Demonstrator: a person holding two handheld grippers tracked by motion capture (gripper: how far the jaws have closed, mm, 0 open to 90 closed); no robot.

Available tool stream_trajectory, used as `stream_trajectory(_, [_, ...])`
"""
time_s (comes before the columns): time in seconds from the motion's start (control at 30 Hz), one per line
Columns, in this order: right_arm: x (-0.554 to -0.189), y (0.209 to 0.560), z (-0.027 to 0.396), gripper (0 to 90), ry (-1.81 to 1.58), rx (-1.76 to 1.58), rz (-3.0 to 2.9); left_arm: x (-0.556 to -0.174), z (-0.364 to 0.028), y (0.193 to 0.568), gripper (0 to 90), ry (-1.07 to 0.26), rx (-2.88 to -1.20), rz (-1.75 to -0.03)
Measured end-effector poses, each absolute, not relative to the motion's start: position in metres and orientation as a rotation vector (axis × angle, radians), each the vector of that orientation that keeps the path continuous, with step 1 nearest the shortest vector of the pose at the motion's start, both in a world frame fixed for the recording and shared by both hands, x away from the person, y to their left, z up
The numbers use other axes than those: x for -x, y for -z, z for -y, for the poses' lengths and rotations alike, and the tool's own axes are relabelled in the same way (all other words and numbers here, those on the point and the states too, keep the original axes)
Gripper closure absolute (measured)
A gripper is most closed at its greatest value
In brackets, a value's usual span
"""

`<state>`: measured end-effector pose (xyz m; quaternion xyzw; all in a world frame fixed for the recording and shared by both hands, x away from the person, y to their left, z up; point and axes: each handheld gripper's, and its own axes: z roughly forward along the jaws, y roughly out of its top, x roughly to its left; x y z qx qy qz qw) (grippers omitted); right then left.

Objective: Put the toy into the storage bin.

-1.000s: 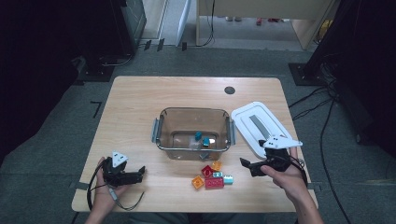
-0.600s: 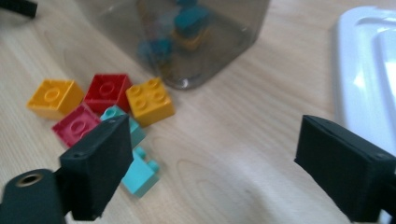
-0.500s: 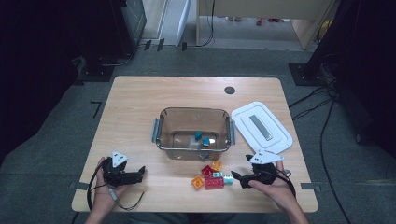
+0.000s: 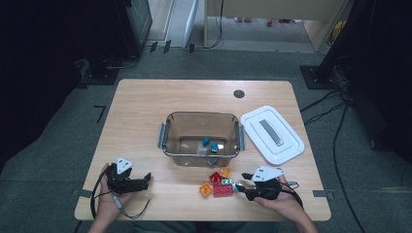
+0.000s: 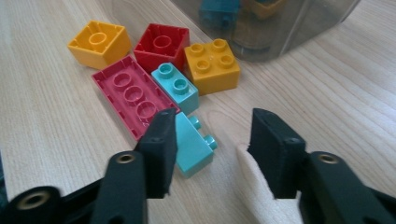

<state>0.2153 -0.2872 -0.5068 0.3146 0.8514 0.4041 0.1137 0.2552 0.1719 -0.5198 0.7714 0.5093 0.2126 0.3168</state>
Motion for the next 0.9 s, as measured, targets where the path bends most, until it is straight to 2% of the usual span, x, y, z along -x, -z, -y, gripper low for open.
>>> stream_trajectory(0.1, [-0.215, 0.5068, 0.2871, 56.8, -1.194, -0.914, -2.505, -0.2552, -0.1719, 0.5197, 0.0, -0.559, -2.031, -1.341])
stream_trajectory(0.5, [-0.2124, 0.5108, 0.2828, 55.4, -1.212, -0.883, -2.565, -0.2552, -0.1719, 0.5198, 0.0, -0.56, -2.031, -1.341])
stream_trajectory(0.9, [-0.2138, 0.516, 0.2823, 67.4, -1.149, -0.858, -2.577, -0.2552, -0.1719, 0.5197, 0.0, -0.56, -2.031, -1.341])
